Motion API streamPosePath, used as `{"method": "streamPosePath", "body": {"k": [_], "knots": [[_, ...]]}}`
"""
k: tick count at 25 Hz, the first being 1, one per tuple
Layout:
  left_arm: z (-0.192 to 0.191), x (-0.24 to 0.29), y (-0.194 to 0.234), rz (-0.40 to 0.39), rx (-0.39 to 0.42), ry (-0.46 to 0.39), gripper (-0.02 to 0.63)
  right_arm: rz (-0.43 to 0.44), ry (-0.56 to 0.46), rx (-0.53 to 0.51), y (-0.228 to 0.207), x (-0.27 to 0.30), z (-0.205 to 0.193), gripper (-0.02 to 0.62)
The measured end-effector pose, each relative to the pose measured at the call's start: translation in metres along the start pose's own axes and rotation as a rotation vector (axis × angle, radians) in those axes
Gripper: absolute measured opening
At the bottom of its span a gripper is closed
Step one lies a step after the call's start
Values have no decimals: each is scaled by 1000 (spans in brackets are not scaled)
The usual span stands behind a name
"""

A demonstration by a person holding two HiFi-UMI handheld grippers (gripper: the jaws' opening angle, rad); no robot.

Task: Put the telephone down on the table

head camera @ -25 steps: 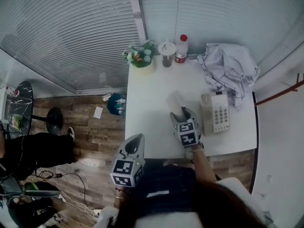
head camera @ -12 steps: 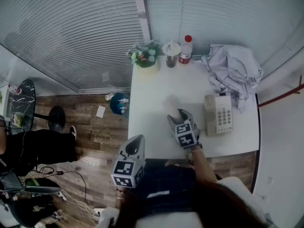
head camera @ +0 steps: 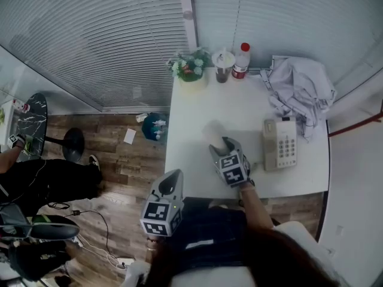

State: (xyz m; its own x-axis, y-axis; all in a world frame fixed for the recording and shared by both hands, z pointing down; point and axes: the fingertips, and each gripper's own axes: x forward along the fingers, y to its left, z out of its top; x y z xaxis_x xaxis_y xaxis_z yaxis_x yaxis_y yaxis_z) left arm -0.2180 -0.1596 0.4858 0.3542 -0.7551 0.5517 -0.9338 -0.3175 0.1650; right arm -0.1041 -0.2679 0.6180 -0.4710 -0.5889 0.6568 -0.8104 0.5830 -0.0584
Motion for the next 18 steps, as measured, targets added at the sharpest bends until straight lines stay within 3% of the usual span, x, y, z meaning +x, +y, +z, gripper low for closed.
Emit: {"method": "streamPosePath", "body": {"k": [18], "knots": [[-11,-15,17,52,-26,1,8,71,22,-47,35,17,-2,222]]}}
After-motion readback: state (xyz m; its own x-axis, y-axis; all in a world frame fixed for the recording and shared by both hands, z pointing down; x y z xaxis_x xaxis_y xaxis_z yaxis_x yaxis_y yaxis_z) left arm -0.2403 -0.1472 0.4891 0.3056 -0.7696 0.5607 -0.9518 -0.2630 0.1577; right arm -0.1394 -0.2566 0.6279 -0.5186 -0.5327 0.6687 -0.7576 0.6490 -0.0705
